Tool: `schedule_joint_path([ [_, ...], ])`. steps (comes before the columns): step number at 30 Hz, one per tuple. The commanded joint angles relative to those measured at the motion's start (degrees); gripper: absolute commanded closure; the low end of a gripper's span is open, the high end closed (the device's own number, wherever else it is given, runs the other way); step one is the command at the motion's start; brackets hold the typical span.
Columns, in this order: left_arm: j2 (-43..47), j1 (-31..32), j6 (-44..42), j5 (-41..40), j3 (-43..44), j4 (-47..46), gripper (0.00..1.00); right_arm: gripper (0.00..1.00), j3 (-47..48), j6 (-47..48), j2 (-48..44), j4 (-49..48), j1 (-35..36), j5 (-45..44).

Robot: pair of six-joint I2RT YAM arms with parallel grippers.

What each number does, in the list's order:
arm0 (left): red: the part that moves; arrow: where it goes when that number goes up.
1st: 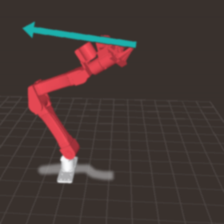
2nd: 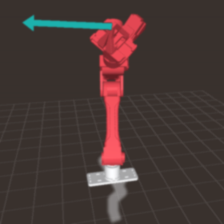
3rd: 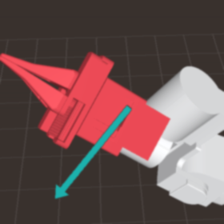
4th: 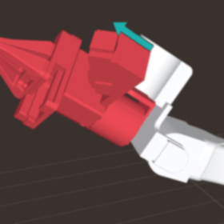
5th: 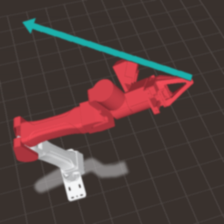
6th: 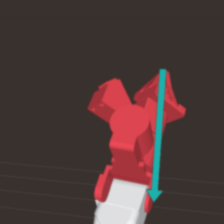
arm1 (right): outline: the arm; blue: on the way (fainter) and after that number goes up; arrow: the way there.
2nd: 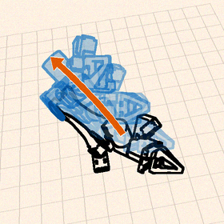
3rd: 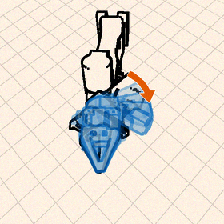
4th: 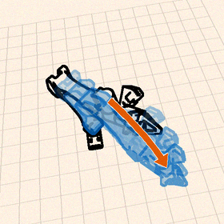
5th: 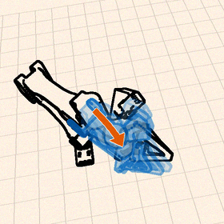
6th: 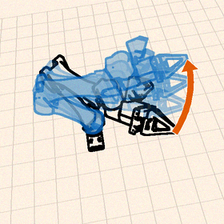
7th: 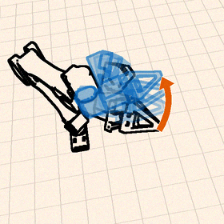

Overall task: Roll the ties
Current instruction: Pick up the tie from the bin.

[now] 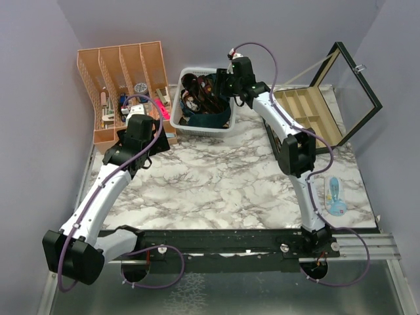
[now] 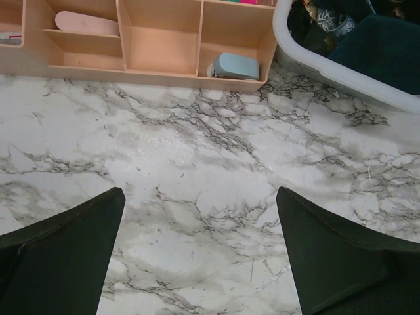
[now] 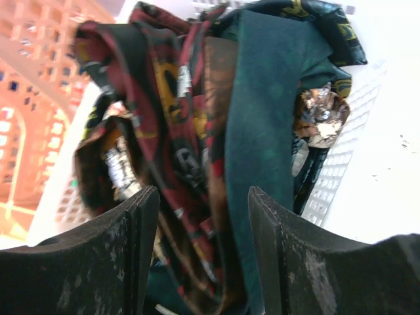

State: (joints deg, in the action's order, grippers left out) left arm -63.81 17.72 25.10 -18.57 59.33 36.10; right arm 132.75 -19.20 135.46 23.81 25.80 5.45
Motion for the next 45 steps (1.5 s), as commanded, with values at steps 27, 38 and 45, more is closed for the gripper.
schedule_joint_path([
  [27,1.21,-1.19,-2.0,5.39,1.07,-0.41,0.01,0.88,4.93,8.91,-2.72,-2.45,-0.41,-2.26],
  [38,2.87,-1.19,-2.32,5.53,0.24,-0.17,0.01,0.75,1.9,4.98,2.18,0.42,-0.44,8.43],
  [45,3.3,-1.19,-3.42,4.86,0.02,0.58,0.01,0.54,2.85,5.65,2.77,2.71,-0.43,1.7],
])
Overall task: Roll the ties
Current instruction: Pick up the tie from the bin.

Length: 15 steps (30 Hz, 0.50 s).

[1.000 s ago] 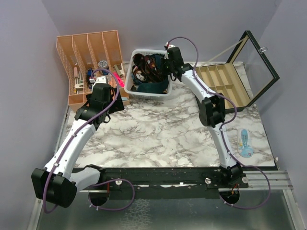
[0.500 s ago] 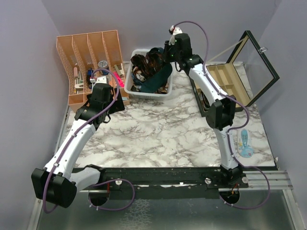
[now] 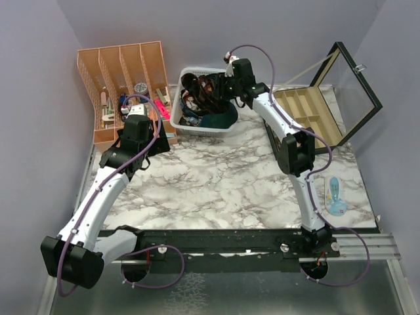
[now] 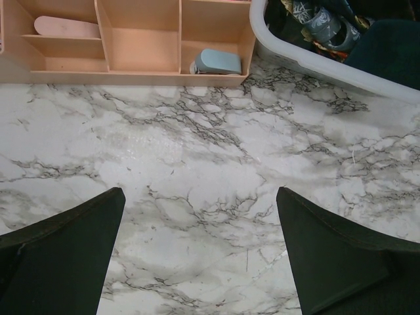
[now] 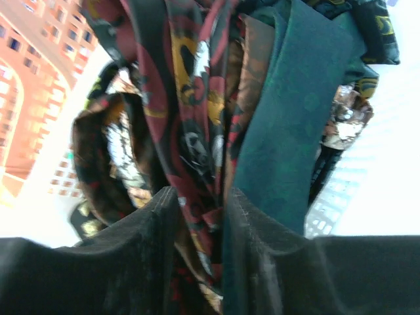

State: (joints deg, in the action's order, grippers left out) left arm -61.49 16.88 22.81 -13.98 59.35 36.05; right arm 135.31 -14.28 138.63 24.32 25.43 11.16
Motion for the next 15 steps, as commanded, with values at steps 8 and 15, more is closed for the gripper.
schedule_joint_path([
  [8,-0.37,-0.41,-1.19,0.43,-0.1,0.6,0.01,0.26,-1.68,4.22,-1.57,5.6,-0.38,-8.79],
  [15,-0.47,-0.44,-1.98,0.48,-0.46,0.6,0.01,0.33,-6.24,5.19,-3.02,11.59,-0.38,-5.81],
])
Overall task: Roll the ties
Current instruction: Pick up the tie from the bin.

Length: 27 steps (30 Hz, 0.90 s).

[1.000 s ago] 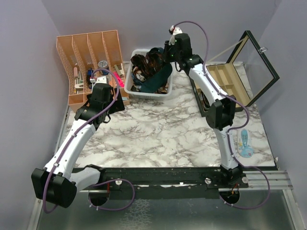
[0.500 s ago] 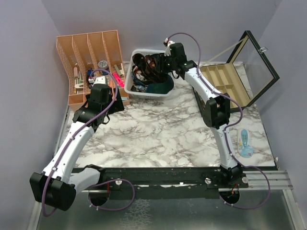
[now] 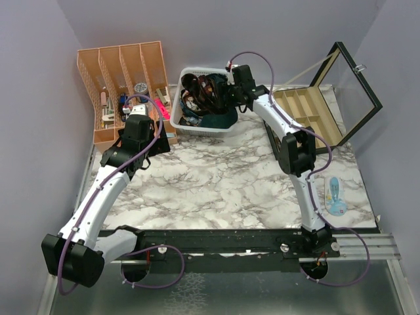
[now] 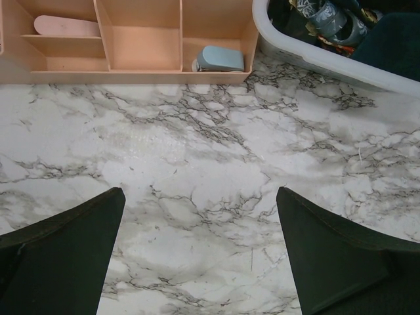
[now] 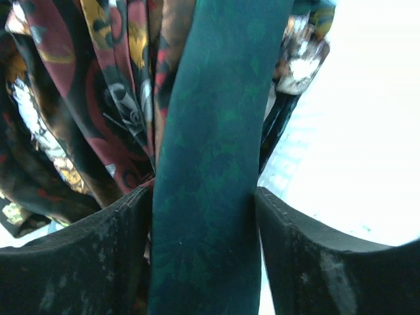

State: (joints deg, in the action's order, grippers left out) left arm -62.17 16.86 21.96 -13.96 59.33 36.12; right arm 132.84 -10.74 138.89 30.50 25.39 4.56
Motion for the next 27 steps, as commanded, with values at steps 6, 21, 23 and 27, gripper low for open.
schedule_joint_path([
  [6,0.16,-0.43,-1.21,0.71,0.06,0.53,0.01,0.69,-9.62,1.5,-9.26,1.42,-0.34,2.87],
  [21,2.79,-0.43,-1.12,0.42,-0.96,1.06,0.01,0.62,-6.63,1.35,-11.41,3.35,-0.34,8.55],
  [23,2.96,-0.43,-1.21,0.46,-1.05,1.06,0.01,0.63,-7.19,1.25,-10.68,3.45,-0.34,10.09],
  [27,3.13,-0.43,-1.68,0.42,-1.07,1.44,0.01,0.84,-7.31,0.77,-9.09,3.82,-0.34,10.83],
])
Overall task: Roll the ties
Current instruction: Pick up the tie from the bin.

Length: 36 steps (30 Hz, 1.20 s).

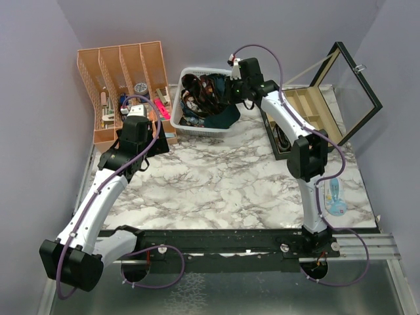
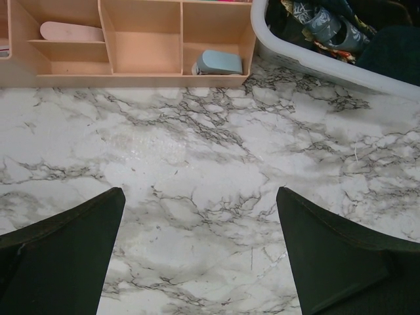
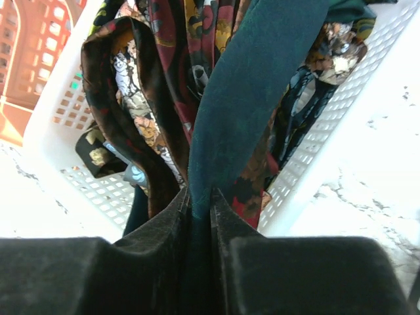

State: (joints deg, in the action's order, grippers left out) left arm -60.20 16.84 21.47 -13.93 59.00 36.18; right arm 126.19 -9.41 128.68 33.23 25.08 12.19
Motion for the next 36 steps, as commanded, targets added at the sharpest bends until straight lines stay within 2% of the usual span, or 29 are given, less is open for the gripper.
schedule_joint_path([
  [1,1.17,-0.41,-1.3,0.42,-0.73,1.5,0.01,0.85,-0.47,-0.67,1.44,1.3,-0.03,2.93],
  [3,1.31,-0.41,-1.47,0.26,-0.73,1.67,0.01,0.89,0.06,-0.75,1.93,1.74,-0.03,2.68],
  [5,1.43,-0.41,-1.52,-0.07,-0.82,1.86,0.01,0.99,0.09,-0.97,1.9,1.55,-0.03,1.94],
  [6,1.54,-0.41,-1.44,-0.12,-0.82,1.87,0.01,0.99,-0.3,-1.11,1.55,1.11,-0.03,1.84],
  [11,1.63,-0.41,-1.3,-0.02,-0.82,1.89,0.01,1.0,-0.36,-2.59,-1.68,-1.23,-0.16,1.96],
  [22,2.35,-0.45,-0.12,0.14,-0.39,1.87,0.01,0.99,-5.11,-10.24,-17.69,-14.72,-2.45,8.93],
  [29,2.66,-0.49,0.1,0.66,-0.61,1.87,0.01,1.0,-5.32,-12.7,-21.82,-16.12,-3.33,13.63],
  [36,3.51,-0.49,1.17,0.22,-1.13,1.96,0.01,1.0,-11.3,-12.24,-31.11,-18.22,-3.37,17.64],
])
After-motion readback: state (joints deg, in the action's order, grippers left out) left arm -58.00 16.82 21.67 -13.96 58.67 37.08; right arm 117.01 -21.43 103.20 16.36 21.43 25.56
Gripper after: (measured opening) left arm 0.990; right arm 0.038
